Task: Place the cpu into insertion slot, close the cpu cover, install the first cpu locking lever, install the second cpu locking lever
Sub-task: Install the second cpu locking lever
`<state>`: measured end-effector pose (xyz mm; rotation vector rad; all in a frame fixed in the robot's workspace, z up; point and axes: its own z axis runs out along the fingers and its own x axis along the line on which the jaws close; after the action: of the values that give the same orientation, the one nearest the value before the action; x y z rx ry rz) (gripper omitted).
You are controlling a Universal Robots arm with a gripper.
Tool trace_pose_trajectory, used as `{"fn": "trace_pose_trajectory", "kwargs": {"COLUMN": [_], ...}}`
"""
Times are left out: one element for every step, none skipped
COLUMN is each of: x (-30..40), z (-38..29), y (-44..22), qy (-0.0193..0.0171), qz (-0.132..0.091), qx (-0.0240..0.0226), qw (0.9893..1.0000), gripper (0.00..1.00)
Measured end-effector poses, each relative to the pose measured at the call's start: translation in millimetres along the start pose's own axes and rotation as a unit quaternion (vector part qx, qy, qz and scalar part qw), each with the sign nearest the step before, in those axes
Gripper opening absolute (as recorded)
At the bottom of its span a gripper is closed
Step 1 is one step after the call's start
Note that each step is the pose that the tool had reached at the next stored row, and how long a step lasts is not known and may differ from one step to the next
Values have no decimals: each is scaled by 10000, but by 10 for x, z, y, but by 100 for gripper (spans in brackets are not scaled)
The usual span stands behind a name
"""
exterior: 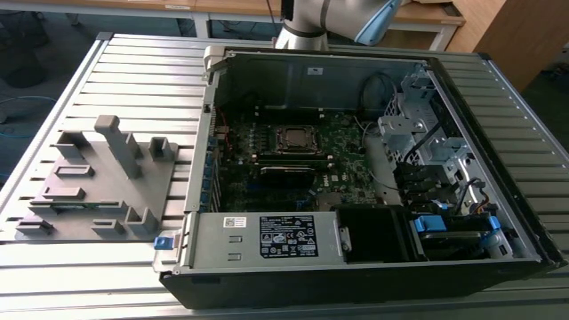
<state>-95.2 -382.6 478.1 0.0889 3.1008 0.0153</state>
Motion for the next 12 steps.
{"fn": "trace_pose_trajectory", "kwargs": {"x": [0, 0, 0, 0, 0, 0, 1, 1, 1, 1, 1, 3], "z": [2, 3, 5, 7, 8, 10, 12, 14, 15, 17, 19, 79], "y": [0, 0, 0, 0, 0, 0, 0, 0, 0, 0, 0, -1], "qy": [0, 0, 0, 0, 0, 0, 0, 0, 0, 0, 0, 0], "qz": [0, 0, 0, 0, 0, 0, 0, 0, 0, 0, 0, 0], "qx": [-1, 0, 0, -1, 0, 0, 0, 0, 0, 0, 0, 0], "qw": [10000, 10000, 10000, 10000, 10000, 10000, 10000, 10000, 10000, 10000, 10000, 10000], "gripper": [10, 10, 10, 10, 10, 10, 10, 10, 10, 10, 10, 10]}}
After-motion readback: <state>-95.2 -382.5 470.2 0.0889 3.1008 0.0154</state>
